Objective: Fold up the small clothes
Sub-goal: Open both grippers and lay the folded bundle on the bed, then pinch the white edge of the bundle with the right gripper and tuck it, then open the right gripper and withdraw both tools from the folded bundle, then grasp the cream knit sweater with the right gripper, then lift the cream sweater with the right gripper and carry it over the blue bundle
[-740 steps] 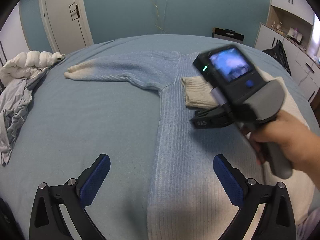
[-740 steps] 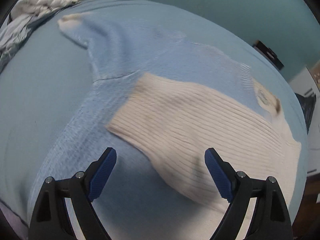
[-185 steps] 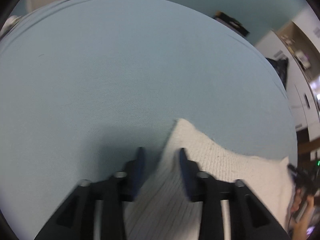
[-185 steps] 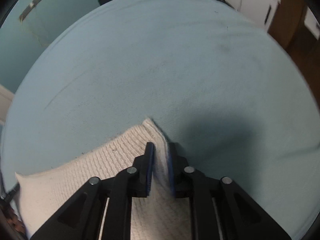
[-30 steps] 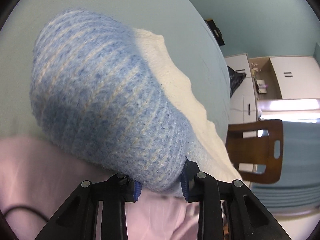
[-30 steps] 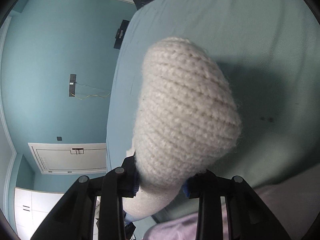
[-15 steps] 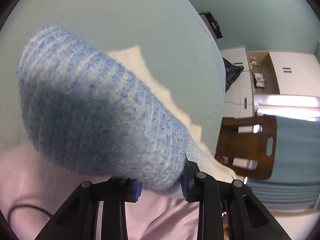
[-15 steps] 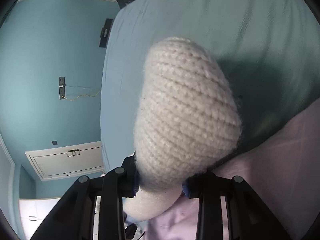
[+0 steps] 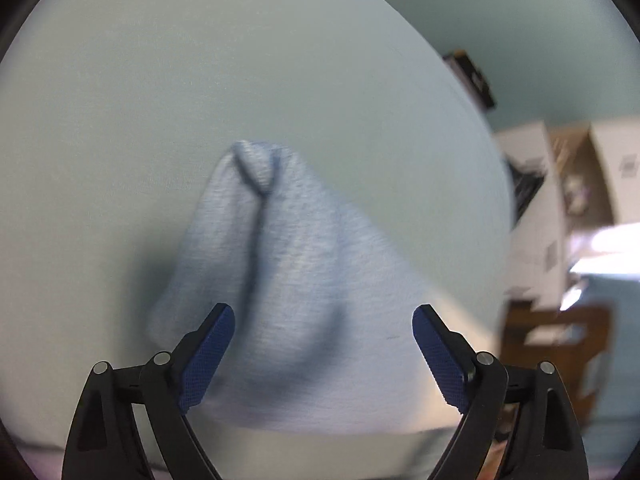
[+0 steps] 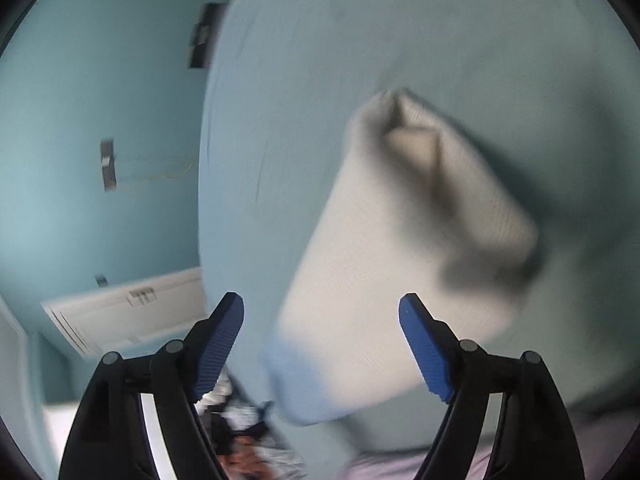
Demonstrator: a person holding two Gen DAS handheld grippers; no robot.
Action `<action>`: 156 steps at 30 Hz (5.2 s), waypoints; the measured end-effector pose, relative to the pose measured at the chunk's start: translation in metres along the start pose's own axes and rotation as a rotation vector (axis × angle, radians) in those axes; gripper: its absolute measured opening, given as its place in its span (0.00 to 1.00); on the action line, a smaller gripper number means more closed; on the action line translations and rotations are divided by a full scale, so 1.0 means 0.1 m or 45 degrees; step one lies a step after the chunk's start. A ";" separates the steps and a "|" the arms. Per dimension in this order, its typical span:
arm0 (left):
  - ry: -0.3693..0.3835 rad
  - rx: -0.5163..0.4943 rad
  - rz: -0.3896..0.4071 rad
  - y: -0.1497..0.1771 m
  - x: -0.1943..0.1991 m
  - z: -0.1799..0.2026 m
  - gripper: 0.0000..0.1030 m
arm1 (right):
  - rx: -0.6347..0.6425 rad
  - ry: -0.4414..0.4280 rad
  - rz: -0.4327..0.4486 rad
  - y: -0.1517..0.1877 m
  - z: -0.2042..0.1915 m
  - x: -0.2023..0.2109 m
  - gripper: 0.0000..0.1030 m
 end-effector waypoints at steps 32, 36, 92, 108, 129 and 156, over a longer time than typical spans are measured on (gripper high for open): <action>-0.418 -0.355 0.196 0.55 -0.65 0.16 1.00 | 0.411 0.315 0.279 -0.03 -0.15 -0.79 0.11; -0.427 -0.379 0.196 0.55 -0.66 0.18 1.00 | 0.419 0.365 0.385 0.22 -0.20 -0.63 0.11; -0.387 -0.423 0.318 1.67 0.36 0.20 1.00 | 0.459 0.216 0.212 0.64 -0.10 -0.68 0.99; -0.309 -0.125 0.072 1.70 -0.24 -0.13 1.00 | -0.279 -0.012 0.111 0.40 0.92 -0.75 0.99; -0.411 -0.180 0.080 1.22 -0.49 0.04 1.00 | -0.397 -0.298 0.221 0.27 0.82 -1.07 0.99; -0.631 -0.927 0.385 1.60 -0.74 1.99 1.00 | 0.334 0.248 0.656 0.98 -0.32 0.07 0.39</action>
Point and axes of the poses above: each gripper's, at about its wrist camera, not at the fingertips, and x roughly against the way its jaws point, z to its right, y to its underside, the point moved 1 cm from there along -x, roughly the way its jaws point, and after that the axes turned 6 degrees about -z, right-handed, at the moved point
